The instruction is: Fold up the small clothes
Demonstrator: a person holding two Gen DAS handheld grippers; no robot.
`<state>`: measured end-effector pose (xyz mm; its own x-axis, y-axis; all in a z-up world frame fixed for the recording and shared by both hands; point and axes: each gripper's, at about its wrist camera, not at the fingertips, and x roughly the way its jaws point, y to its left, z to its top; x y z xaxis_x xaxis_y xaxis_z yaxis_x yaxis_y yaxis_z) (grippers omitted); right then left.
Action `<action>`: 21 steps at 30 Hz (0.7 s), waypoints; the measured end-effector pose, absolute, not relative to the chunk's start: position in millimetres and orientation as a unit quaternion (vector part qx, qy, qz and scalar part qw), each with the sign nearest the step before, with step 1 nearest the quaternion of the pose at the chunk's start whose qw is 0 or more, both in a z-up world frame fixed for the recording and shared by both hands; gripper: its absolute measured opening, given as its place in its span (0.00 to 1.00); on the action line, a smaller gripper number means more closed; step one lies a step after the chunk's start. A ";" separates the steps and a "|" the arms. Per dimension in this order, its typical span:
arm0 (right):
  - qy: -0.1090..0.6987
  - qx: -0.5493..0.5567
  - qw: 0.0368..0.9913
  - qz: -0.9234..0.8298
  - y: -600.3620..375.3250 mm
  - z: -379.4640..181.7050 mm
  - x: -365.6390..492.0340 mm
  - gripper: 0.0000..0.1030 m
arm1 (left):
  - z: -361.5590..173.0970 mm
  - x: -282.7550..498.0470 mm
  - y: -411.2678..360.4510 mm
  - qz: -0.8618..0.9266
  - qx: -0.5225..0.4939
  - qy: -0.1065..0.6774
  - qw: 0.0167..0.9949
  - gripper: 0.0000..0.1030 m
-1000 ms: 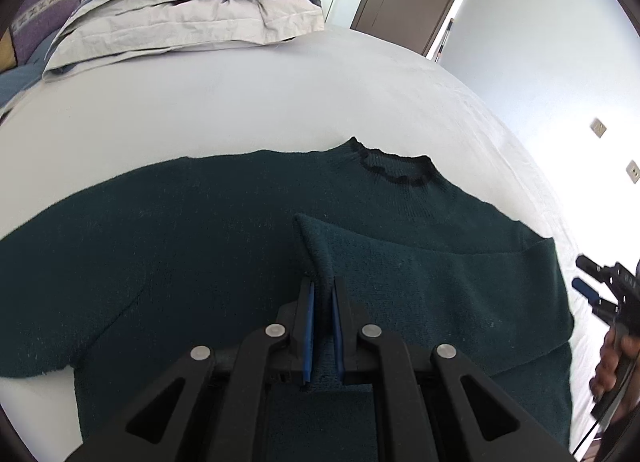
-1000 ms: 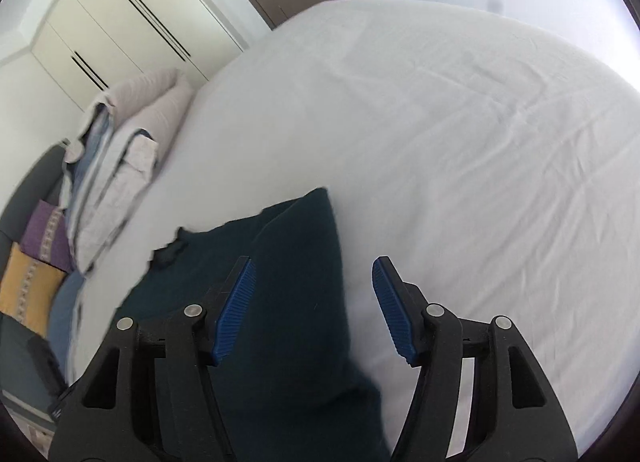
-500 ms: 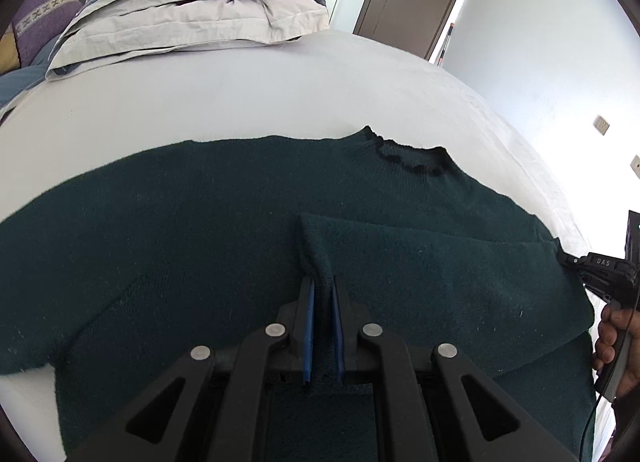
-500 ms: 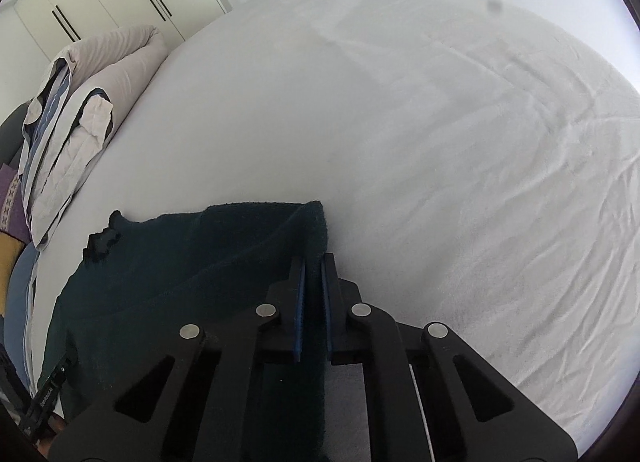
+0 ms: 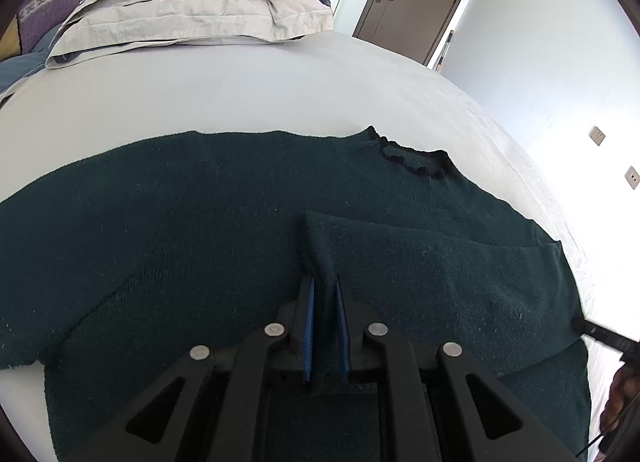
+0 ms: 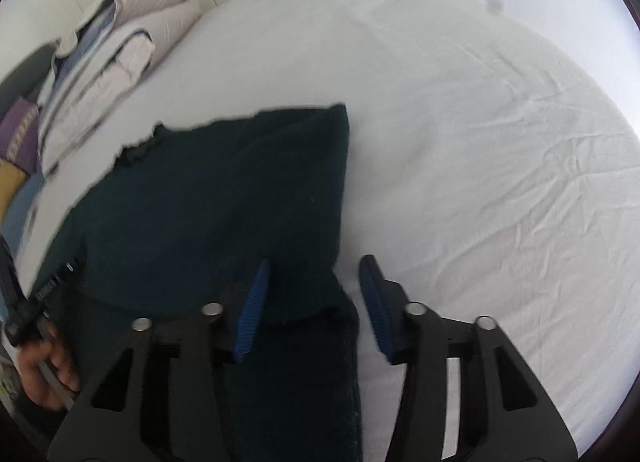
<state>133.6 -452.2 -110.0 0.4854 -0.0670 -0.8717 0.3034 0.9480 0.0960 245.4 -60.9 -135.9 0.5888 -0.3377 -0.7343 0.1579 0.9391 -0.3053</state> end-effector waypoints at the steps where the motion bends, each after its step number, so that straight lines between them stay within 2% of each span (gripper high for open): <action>1: 0.487 0.131 0.857 -0.106 -456.6 -111.5 129.0 0.22 | -136.4 245.2 -61.0 -0.140 -0.104 0.431 0.886 0.14; 3: 0.478 0.156 0.857 -0.112 -465.0 -111.5 122.7 0.18 | -136.8 244.0 -61.9 -0.139 -0.100 0.428 0.888 0.14; 13: 0.452 0.159 0.871 -0.110 -480.0 -128.2 115.0 0.18 | -136.7 245.3 -65.2 -0.142 -0.095 0.428 0.888 0.16; 15: 0.447 0.178 0.870 -0.108 -481.8 -121.8 112.9 0.24 | -127.0 243.5 -65.8 -0.139 -0.084 0.440 0.883 0.31; 16: 0.444 0.186 0.868 -0.119 -481.1 -116.0 109.7 0.29 | -118.9 238.1 -62.4 -0.139 -0.086 0.445 0.880 0.47; 17: 0.434 0.192 0.869 -0.138 -479.1 -107.2 102.9 0.34 | -110.4 230.7 -55.9 -0.140 -0.094 0.439 0.882 0.58; 19: 0.390 0.201 0.887 -0.145 -468.4 -83.8 82.3 0.34 | -90.6 209.5 -33.7 -0.145 -0.113 0.412 0.893 0.66; 21: 0.367 0.198 0.899 -0.132 -450.9 -66.6 66.5 0.38 | -79.5 191.6 -4.7 -0.137 -0.127 0.401 0.897 0.66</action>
